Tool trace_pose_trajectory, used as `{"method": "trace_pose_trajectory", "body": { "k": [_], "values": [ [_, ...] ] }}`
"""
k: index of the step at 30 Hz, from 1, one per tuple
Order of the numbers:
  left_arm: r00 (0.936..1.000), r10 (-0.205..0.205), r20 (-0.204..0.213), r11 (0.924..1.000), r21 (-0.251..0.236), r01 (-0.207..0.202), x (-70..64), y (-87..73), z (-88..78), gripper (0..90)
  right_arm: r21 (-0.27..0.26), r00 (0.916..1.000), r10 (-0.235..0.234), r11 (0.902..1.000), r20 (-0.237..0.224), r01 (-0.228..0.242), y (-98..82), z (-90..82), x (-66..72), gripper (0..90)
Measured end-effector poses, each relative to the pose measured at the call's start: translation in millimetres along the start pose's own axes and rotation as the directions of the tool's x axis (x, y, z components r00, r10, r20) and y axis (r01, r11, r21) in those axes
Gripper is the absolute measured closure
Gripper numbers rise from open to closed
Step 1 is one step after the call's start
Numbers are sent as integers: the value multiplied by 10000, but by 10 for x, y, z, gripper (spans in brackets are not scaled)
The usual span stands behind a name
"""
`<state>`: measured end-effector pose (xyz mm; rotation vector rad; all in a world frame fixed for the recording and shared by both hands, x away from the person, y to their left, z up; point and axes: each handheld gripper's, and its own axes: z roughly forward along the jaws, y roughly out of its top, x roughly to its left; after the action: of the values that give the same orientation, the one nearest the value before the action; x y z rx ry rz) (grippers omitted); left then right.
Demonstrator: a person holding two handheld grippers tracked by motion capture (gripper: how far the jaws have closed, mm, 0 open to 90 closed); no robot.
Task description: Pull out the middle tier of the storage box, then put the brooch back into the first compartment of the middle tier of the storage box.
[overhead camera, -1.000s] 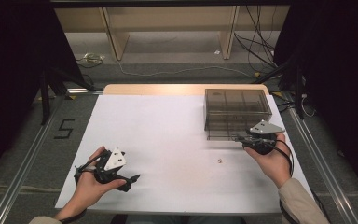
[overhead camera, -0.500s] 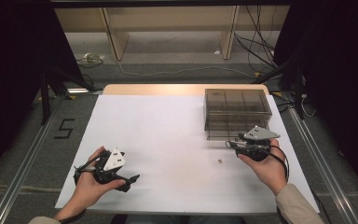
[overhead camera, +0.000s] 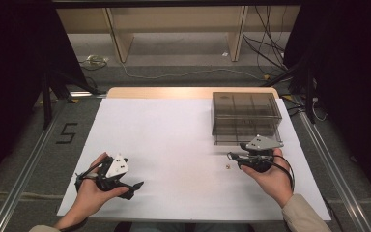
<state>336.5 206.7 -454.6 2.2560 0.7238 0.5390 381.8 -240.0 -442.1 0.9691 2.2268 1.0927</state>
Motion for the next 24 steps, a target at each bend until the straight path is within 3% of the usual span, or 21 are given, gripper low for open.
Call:
{"method": "trace_pose_trajectory", "body": {
  "k": [9, 24],
  "values": [
    [10000, 12, -28, 10000, 2, -12, -7, 8, -1, 64, 32, 9999, 128, 9999, -91, -128, -44, -5, -3, 481],
    [10000, -44, -58, 10000, -66, 44, 4, 30, -5, 66, 273, 9960, 504, 9985, -742, -484, -121, 100, 17, 493]
  ]
}}
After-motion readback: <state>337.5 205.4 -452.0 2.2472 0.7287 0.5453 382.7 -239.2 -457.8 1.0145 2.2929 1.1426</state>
